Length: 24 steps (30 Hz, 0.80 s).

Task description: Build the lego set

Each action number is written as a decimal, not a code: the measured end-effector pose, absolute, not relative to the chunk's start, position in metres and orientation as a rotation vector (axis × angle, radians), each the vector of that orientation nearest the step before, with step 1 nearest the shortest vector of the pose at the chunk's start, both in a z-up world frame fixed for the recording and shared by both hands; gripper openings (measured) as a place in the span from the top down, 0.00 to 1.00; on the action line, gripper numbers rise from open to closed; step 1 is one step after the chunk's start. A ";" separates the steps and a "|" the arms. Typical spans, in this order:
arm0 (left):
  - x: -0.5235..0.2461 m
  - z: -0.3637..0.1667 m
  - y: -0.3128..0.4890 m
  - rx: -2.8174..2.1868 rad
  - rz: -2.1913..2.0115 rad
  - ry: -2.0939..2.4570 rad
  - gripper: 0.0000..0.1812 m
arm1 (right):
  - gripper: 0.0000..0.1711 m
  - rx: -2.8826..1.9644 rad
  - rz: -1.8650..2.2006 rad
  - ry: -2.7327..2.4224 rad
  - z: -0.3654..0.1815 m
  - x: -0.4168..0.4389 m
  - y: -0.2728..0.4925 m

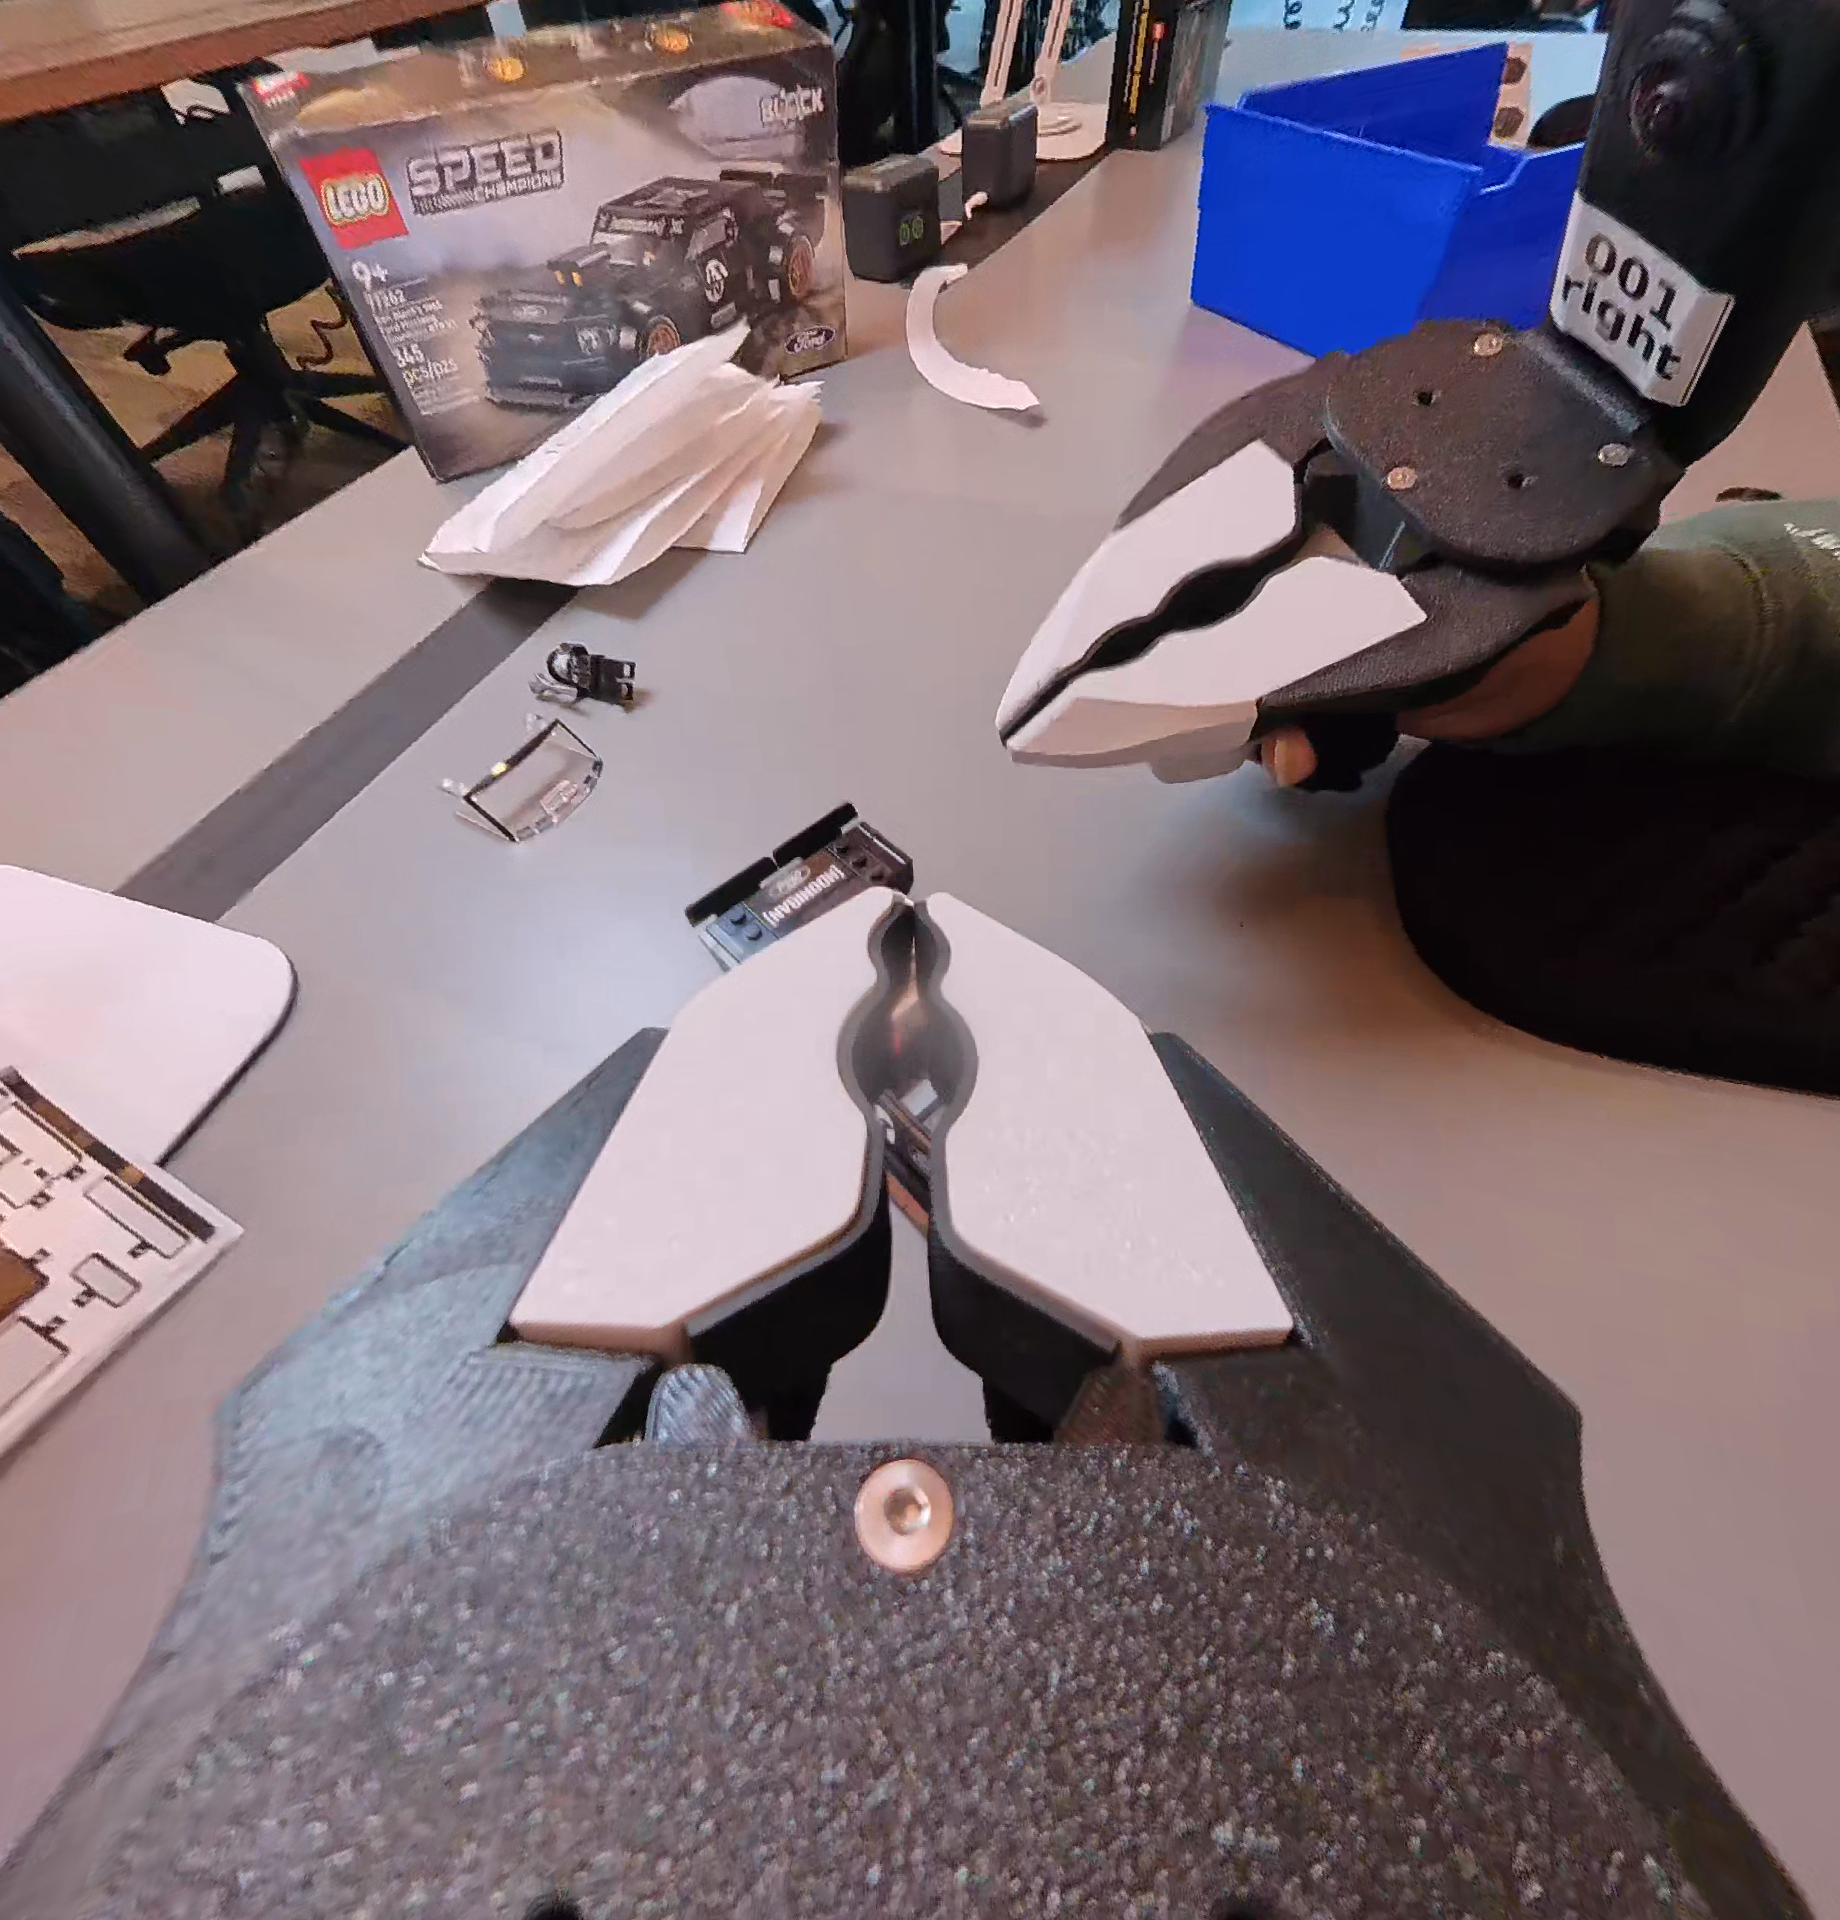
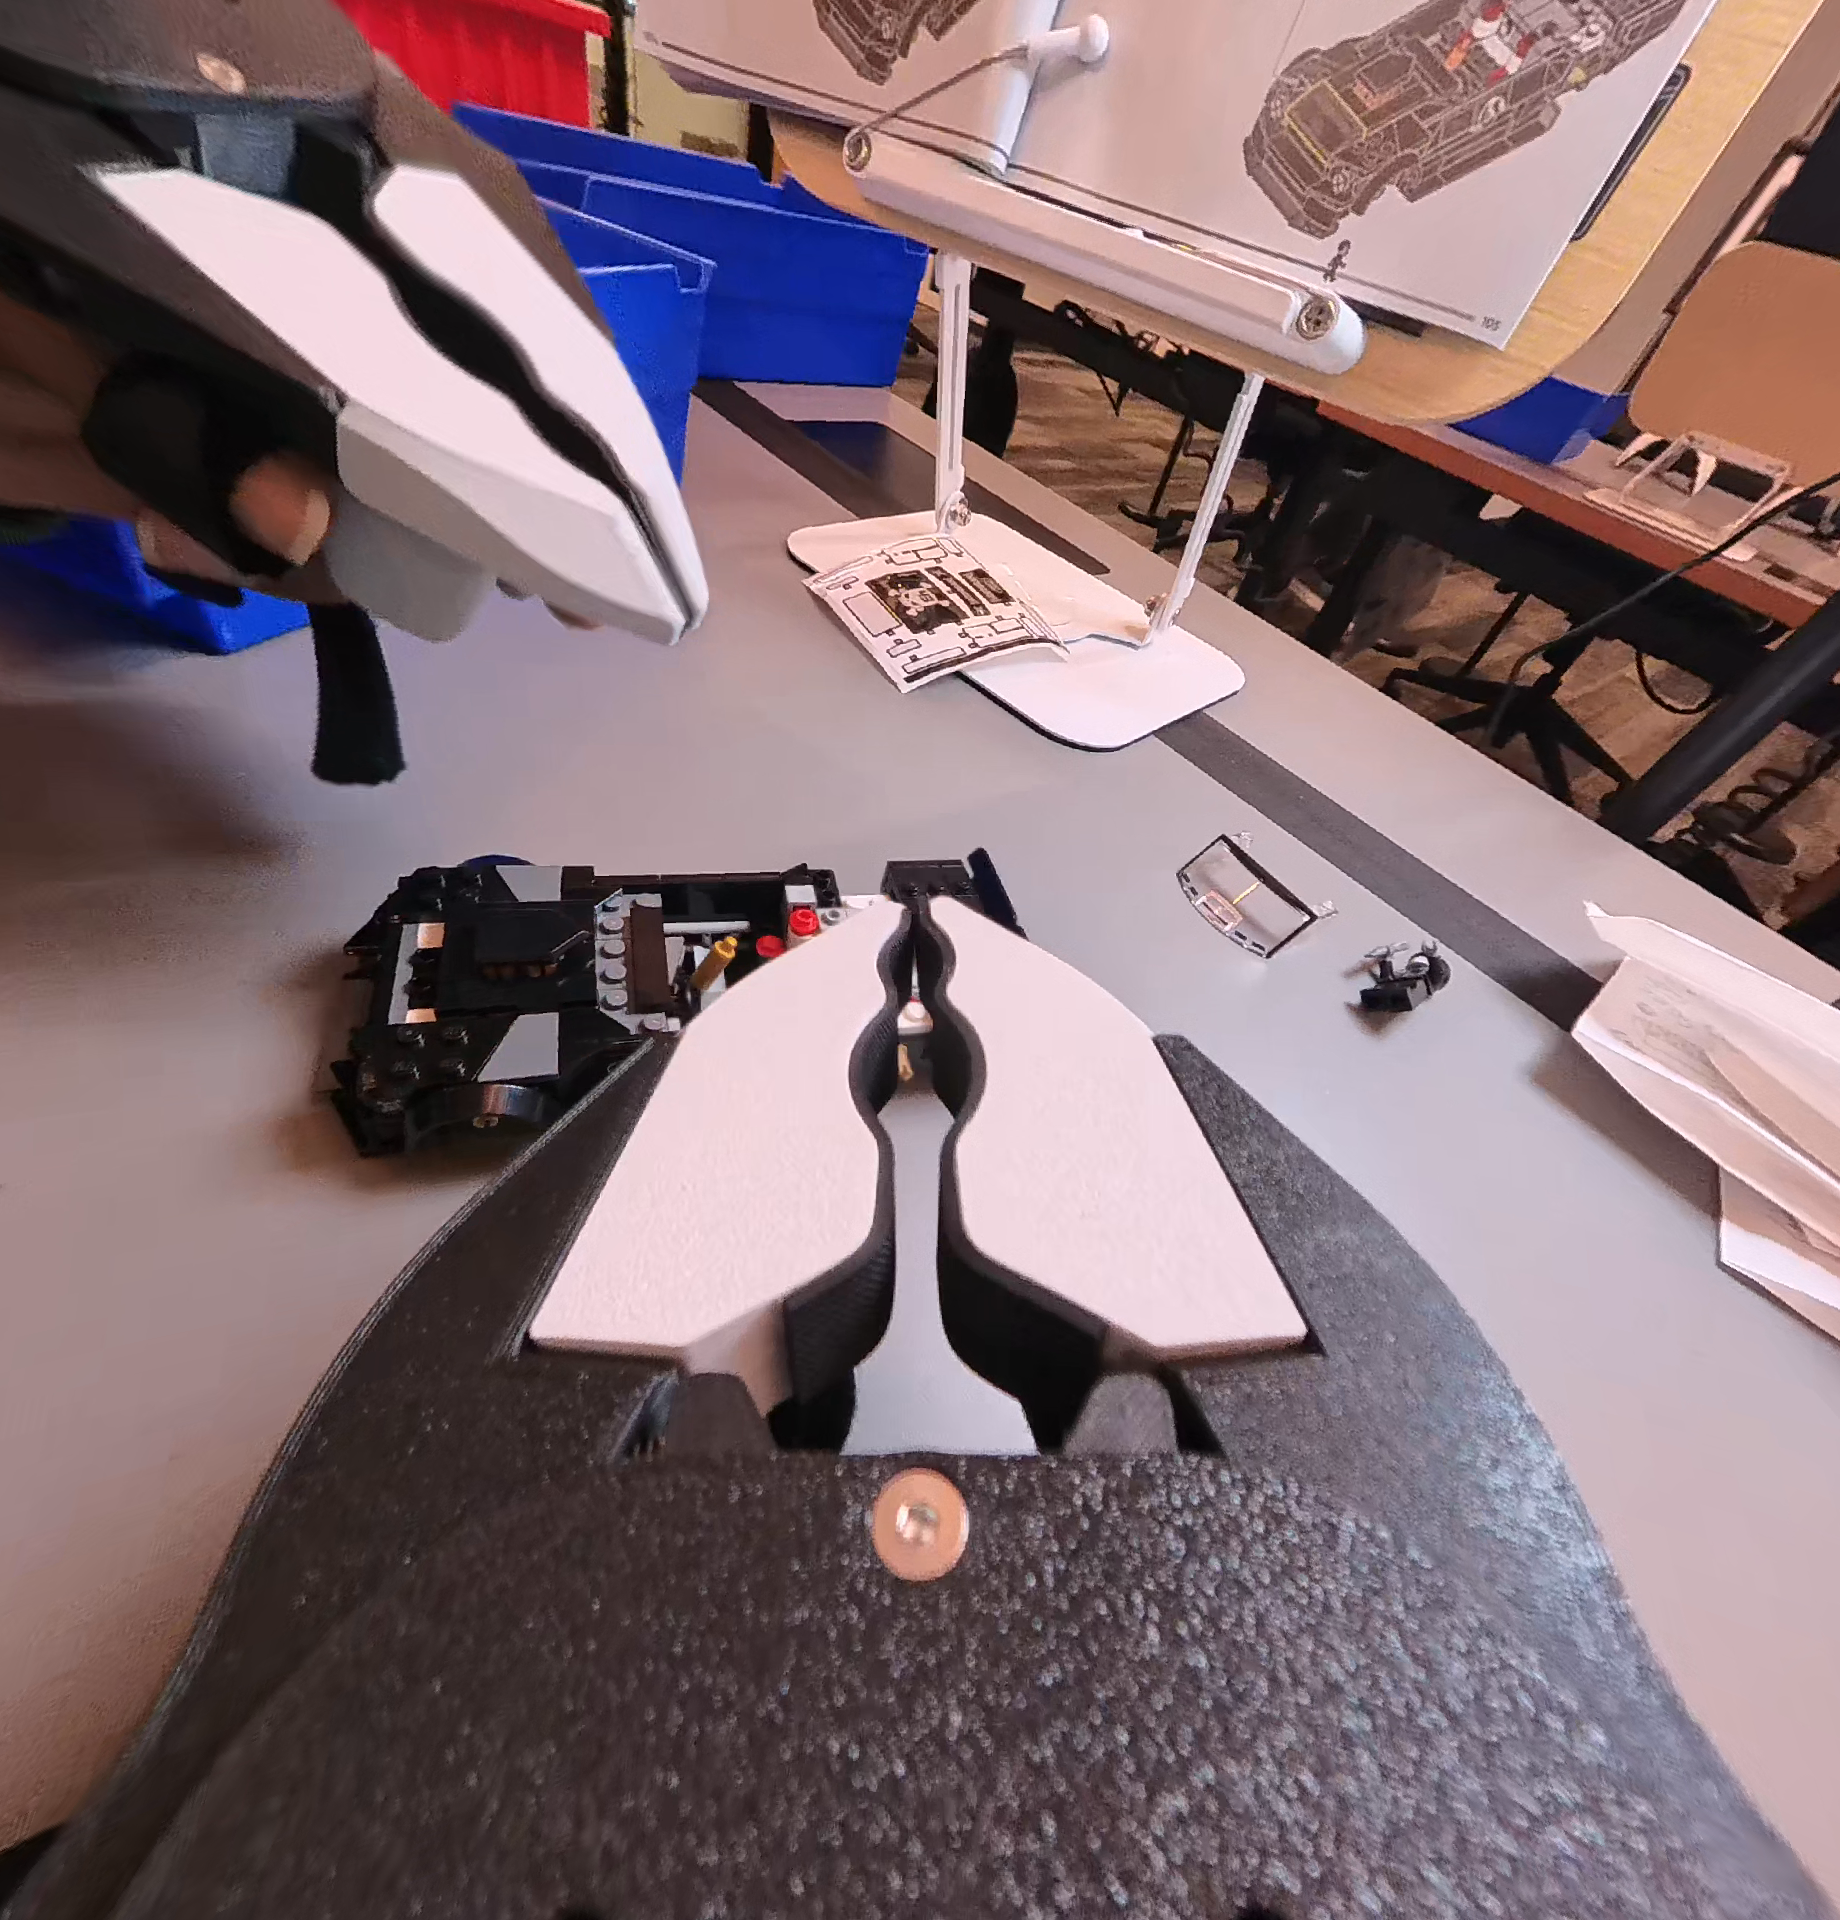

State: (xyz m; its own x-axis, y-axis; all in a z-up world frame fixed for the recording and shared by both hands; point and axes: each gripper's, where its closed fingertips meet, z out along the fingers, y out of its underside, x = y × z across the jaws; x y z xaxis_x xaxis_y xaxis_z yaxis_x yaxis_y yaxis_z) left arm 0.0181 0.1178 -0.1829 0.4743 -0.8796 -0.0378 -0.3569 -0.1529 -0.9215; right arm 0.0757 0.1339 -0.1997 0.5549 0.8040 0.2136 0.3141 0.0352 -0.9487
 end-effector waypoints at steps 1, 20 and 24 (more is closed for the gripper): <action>0.017 -0.189 0.117 -1.741 -0.661 1.064 1.00 | 1.00 -1.548 0.492 -0.986 -0.200 0.076 0.134; 0.024 -0.241 0.085 -1.864 -0.644 1.345 1.00 | 1.00 -1.605 0.502 -0.968 -0.208 0.079 0.140; 0.025 -0.245 0.083 -1.865 -0.635 1.376 1.00 | 1.00 -1.611 0.497 -0.981 -0.210 0.078 0.139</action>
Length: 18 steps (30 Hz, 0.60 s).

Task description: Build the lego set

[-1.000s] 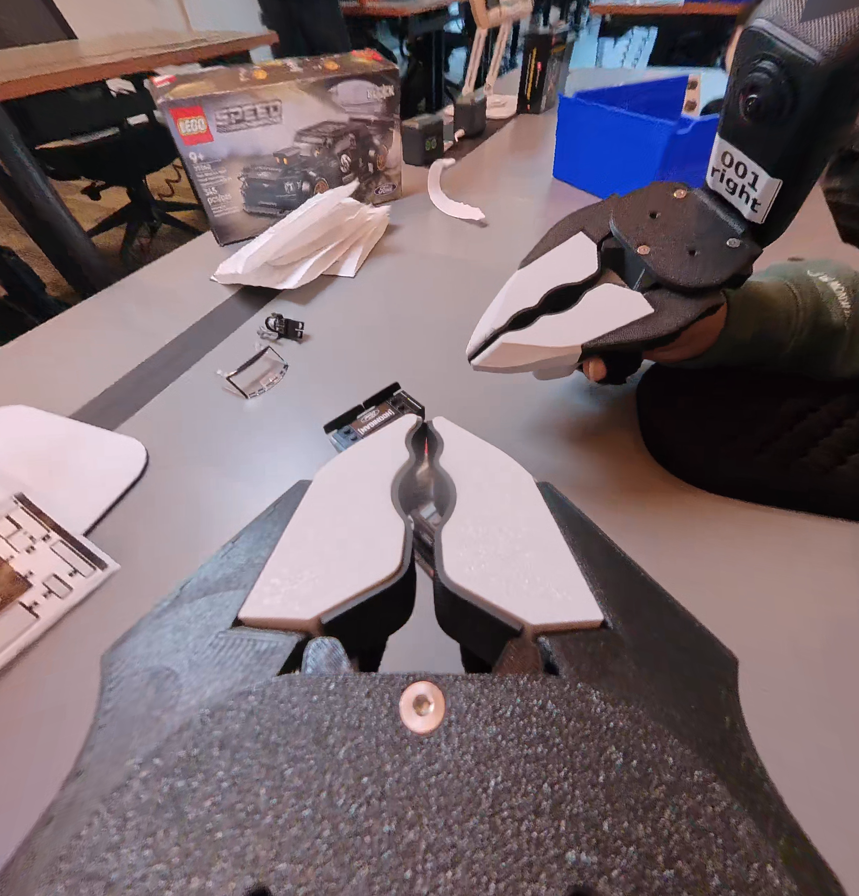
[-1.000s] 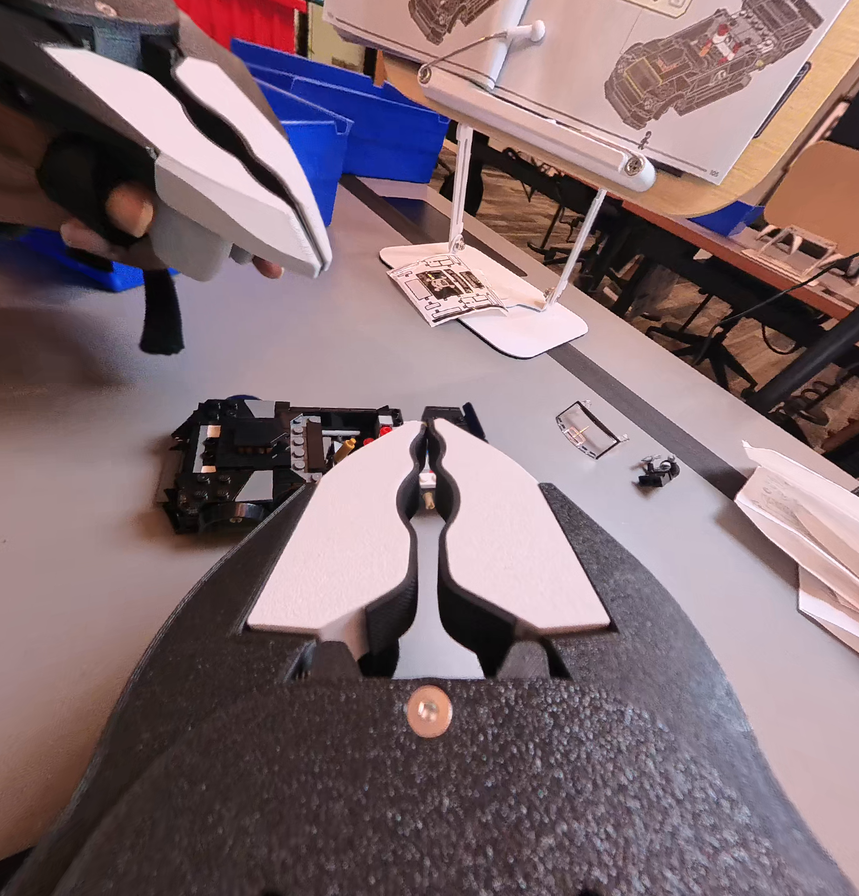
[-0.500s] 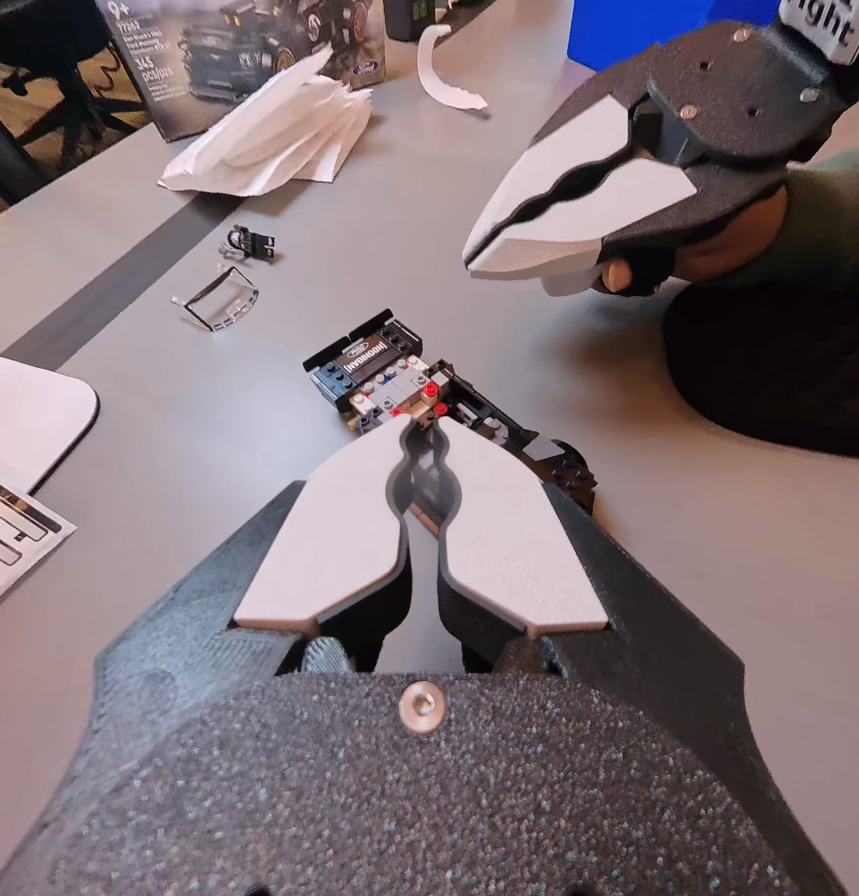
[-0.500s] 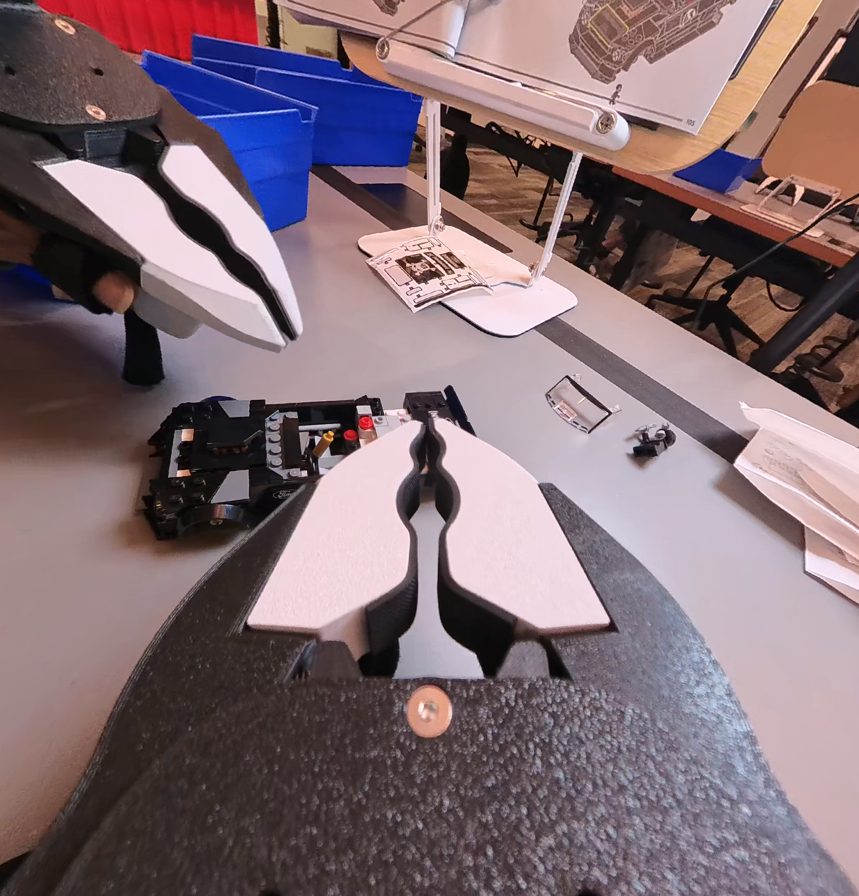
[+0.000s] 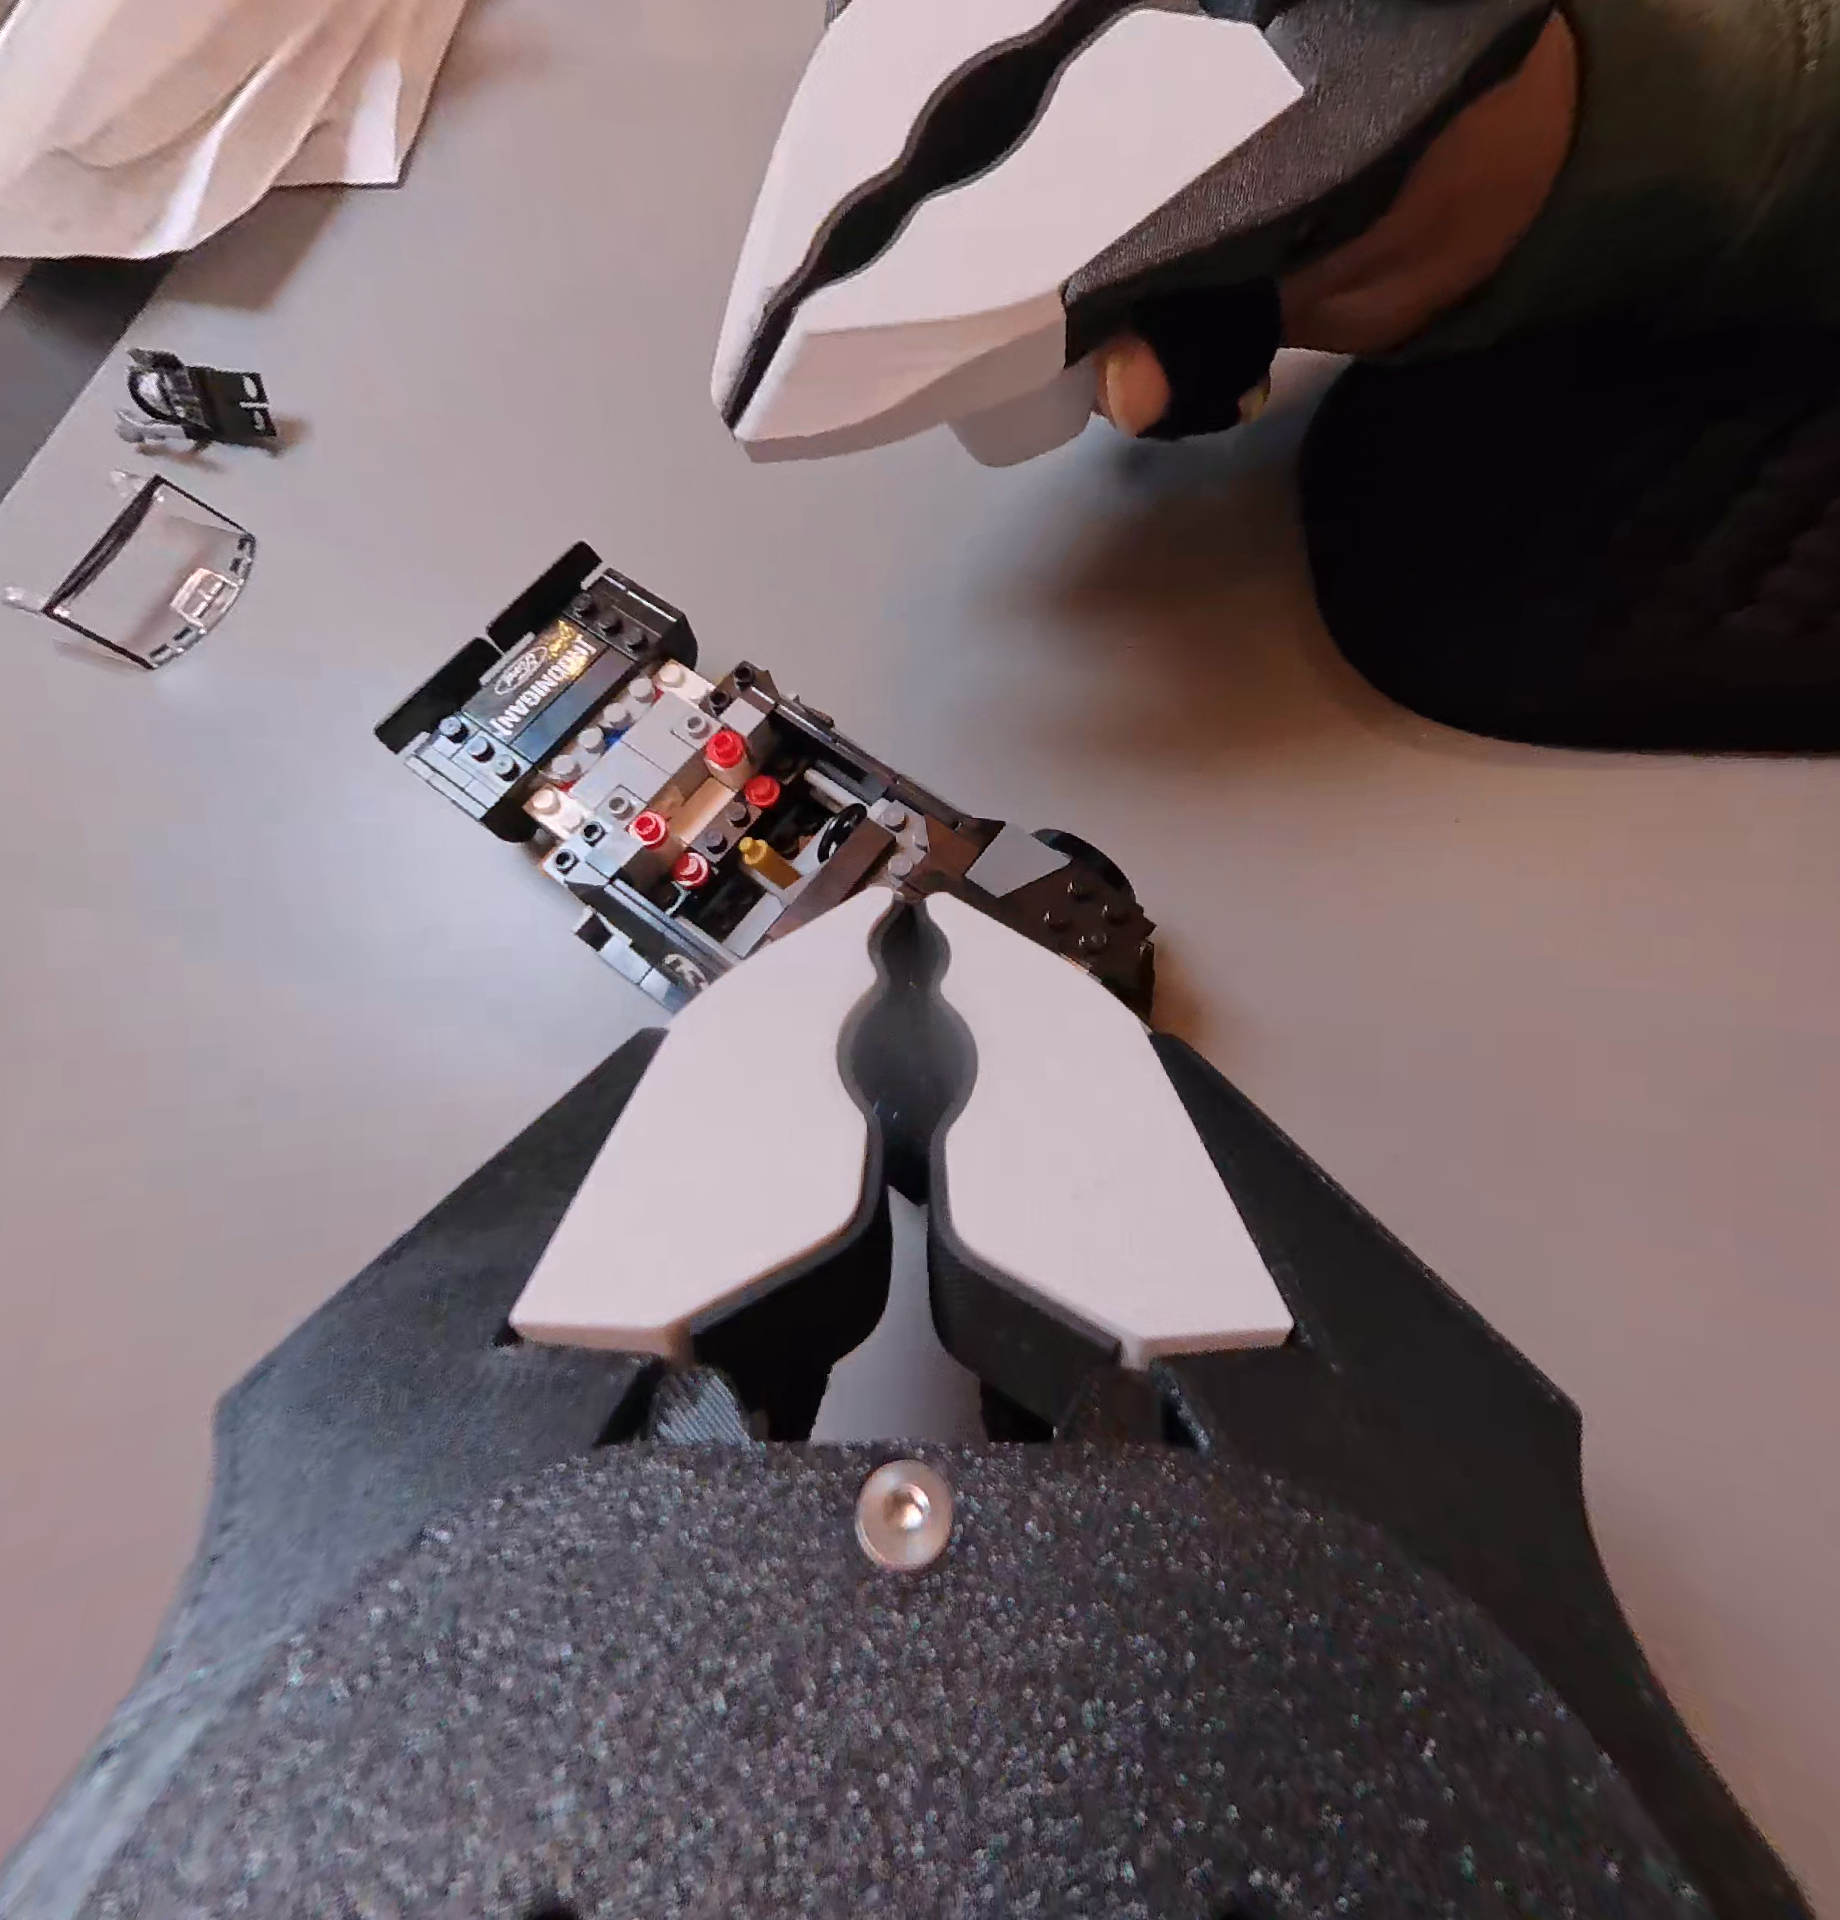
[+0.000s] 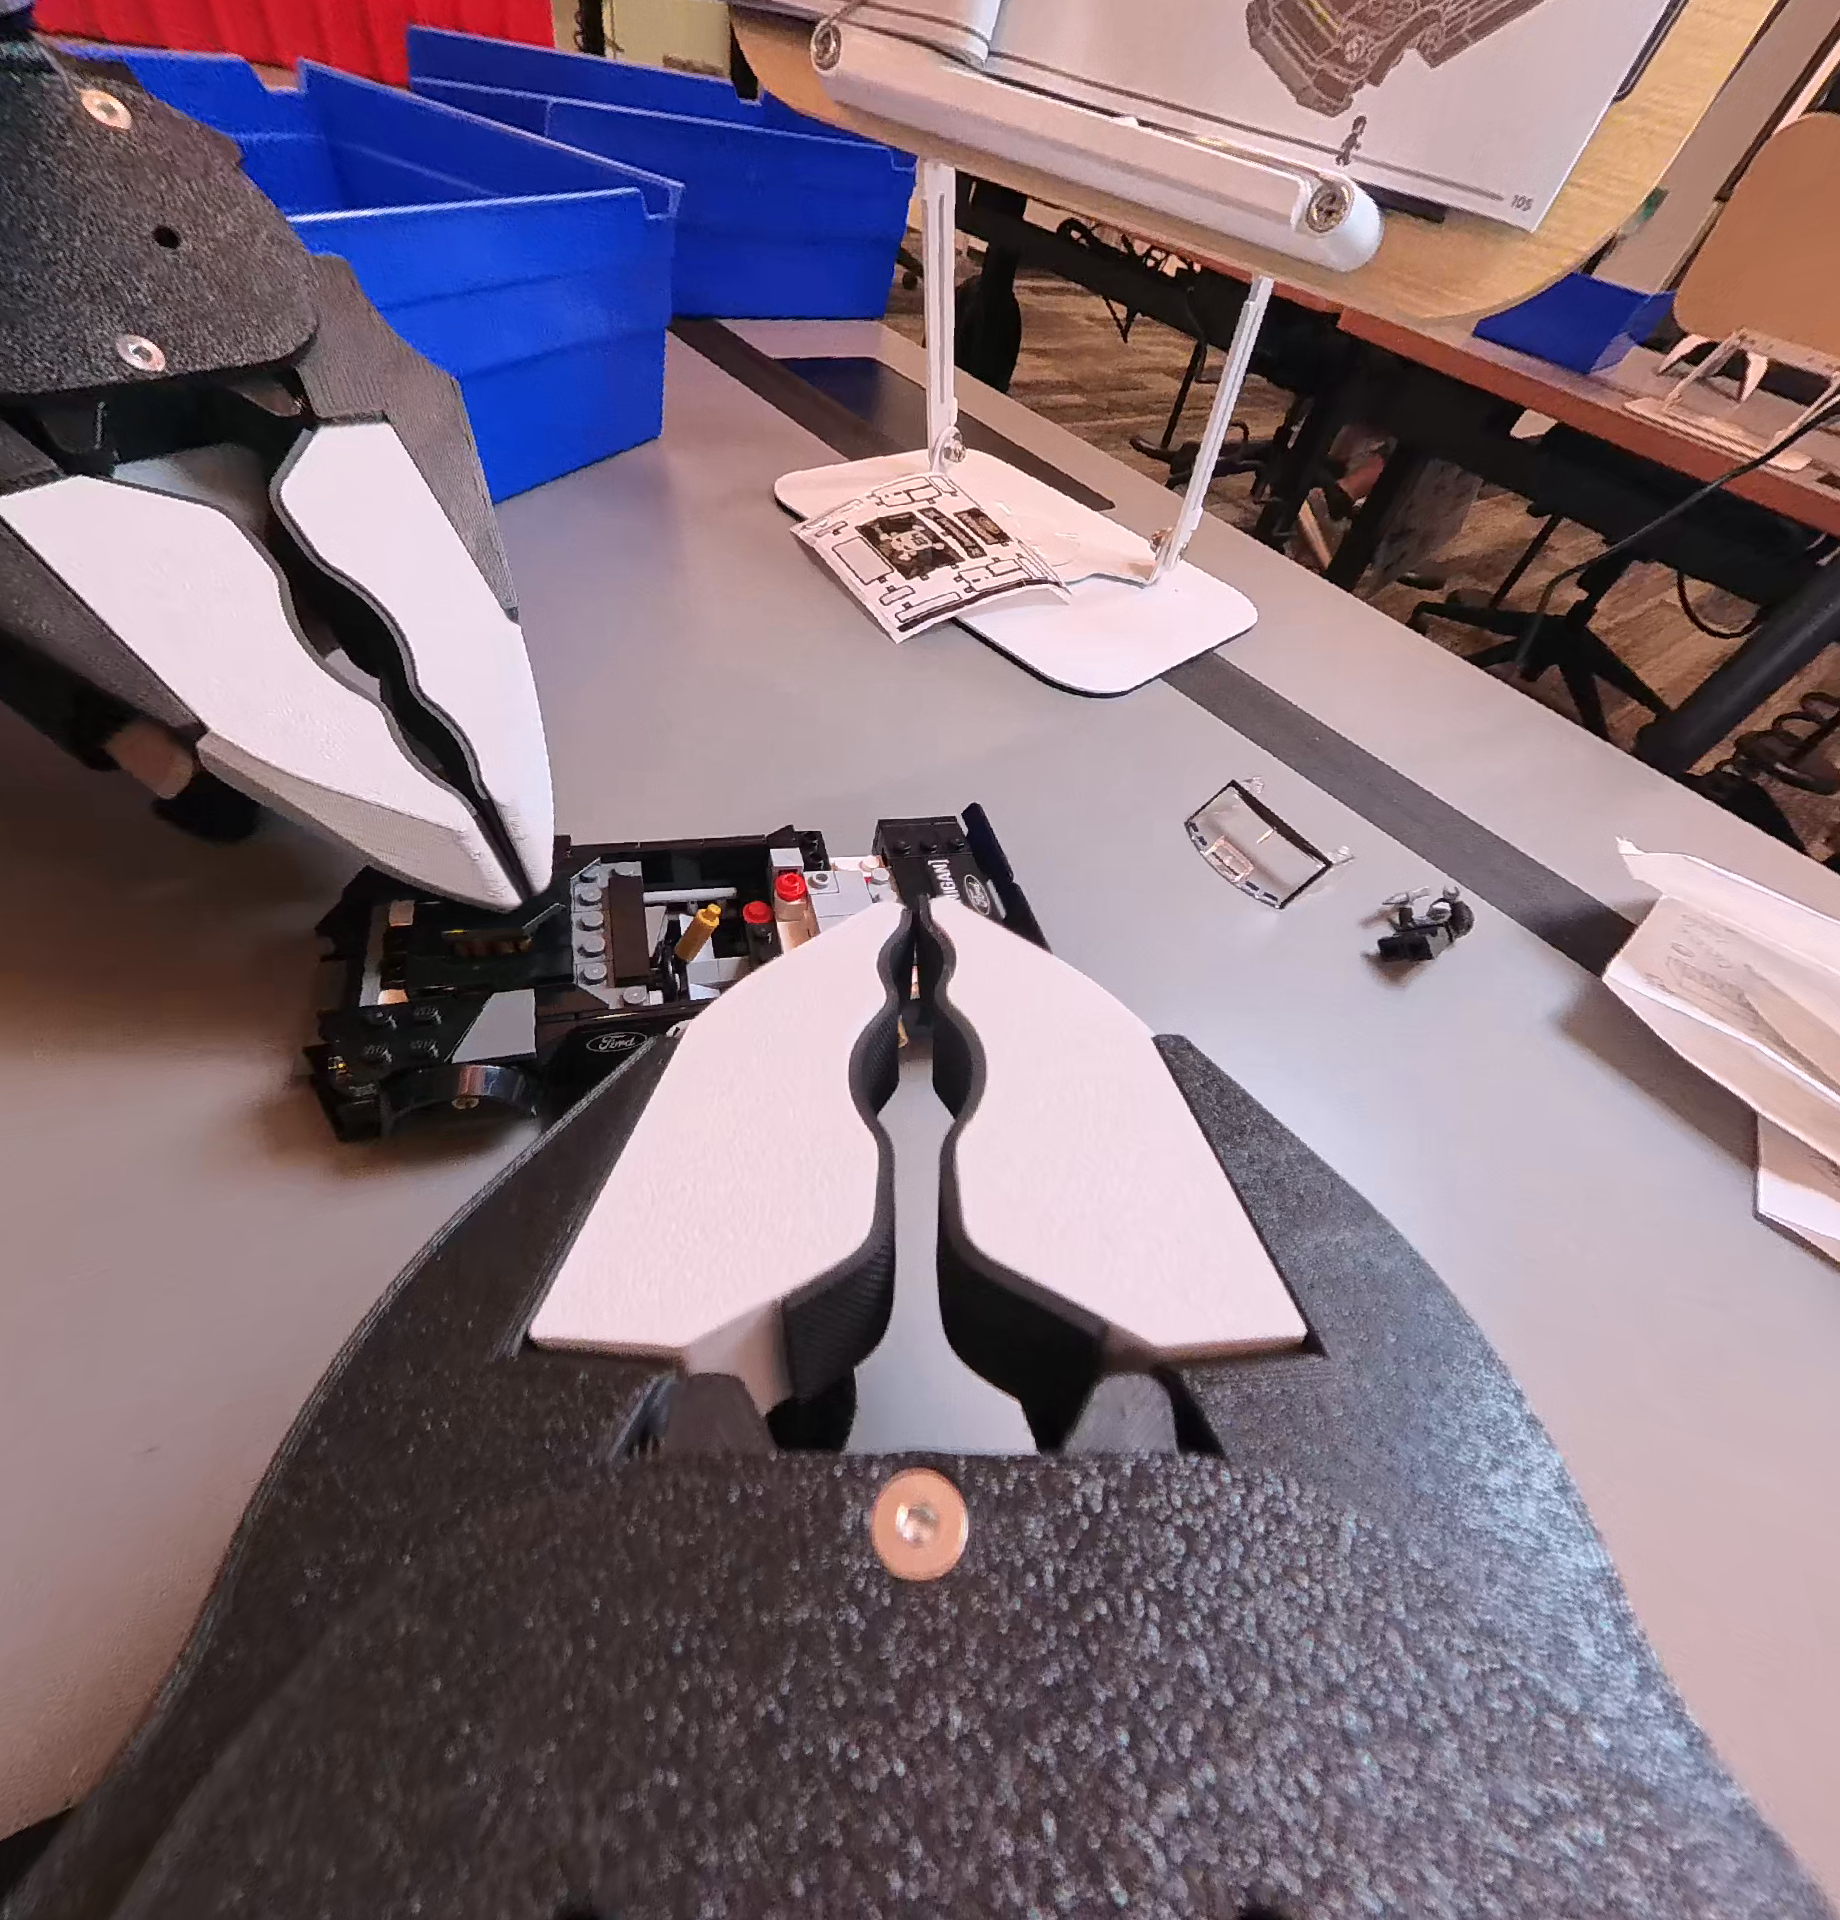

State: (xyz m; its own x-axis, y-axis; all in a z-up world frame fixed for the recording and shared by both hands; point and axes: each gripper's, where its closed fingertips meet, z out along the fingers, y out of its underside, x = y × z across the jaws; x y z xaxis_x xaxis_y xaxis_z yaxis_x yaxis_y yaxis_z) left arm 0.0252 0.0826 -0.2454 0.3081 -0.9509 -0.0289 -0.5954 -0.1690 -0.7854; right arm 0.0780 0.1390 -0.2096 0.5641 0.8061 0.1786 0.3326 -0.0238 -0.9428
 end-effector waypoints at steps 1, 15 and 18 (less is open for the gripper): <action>0.025 -0.246 0.083 -1.866 -0.635 1.377 1.00 | 1.00 -1.612 0.496 -0.983 -0.210 0.078 0.139; 0.027 -0.247 0.080 -1.841 -0.613 1.401 0.99 | 1.00 -1.624 0.484 -0.988 -0.213 0.080 0.140; 0.027 -0.247 0.079 -1.846 -0.637 1.393 0.99 | 1.00 -1.626 0.482 -0.985 -0.213 0.081 0.141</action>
State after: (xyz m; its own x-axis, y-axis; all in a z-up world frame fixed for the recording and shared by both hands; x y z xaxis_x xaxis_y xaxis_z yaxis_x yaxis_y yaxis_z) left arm 0.0270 0.0795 -0.2471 0.2921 -0.9556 -0.0376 -0.5963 -0.1512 -0.7884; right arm 0.0806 0.1406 -0.2128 0.5683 0.8020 0.1837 0.3477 -0.0318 -0.9370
